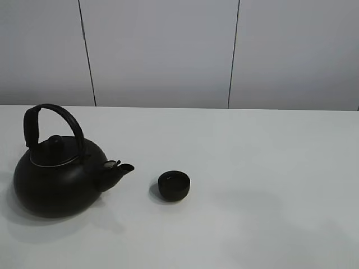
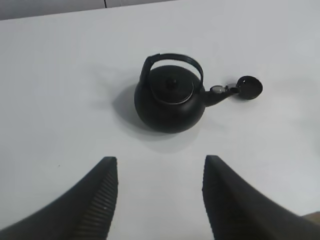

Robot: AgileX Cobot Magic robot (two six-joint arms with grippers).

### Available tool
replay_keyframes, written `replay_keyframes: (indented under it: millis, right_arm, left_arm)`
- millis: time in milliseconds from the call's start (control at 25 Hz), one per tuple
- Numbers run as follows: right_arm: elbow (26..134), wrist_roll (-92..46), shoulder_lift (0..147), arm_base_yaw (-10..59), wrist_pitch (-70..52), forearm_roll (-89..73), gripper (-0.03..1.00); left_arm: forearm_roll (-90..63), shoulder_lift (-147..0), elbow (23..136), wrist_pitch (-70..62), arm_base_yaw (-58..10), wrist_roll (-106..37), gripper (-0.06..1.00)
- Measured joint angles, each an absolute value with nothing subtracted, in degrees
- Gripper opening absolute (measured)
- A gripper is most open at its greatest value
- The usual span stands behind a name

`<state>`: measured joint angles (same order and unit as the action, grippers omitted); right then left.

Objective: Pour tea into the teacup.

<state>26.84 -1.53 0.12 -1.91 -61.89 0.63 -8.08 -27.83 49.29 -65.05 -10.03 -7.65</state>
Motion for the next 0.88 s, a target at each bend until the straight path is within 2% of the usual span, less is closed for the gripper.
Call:
replay_keyframes:
  millis: [160, 440, 880]
  right_arm:
    - [26.84, -1.53, 0.12, -1.91, -61.89, 0.63, 0.49]
    - [26.84, -1.53, 0.12, -1.91, -61.79, 0.63, 0.49]
    - [26.84, -1.53, 0.12, -1.91, -61.85, 0.63, 0.49]
  left_arm:
    - [-8.02, -19.73, 41.52, -64.62, -10.03, -7.65, 0.36]
    - [-7.40, -8.57, 34.45, -65.45, -10.03, -7.67, 0.33]
    - [-4.82, -4.31, 27.71, -65.45, -10.03, -6.81, 0.33]
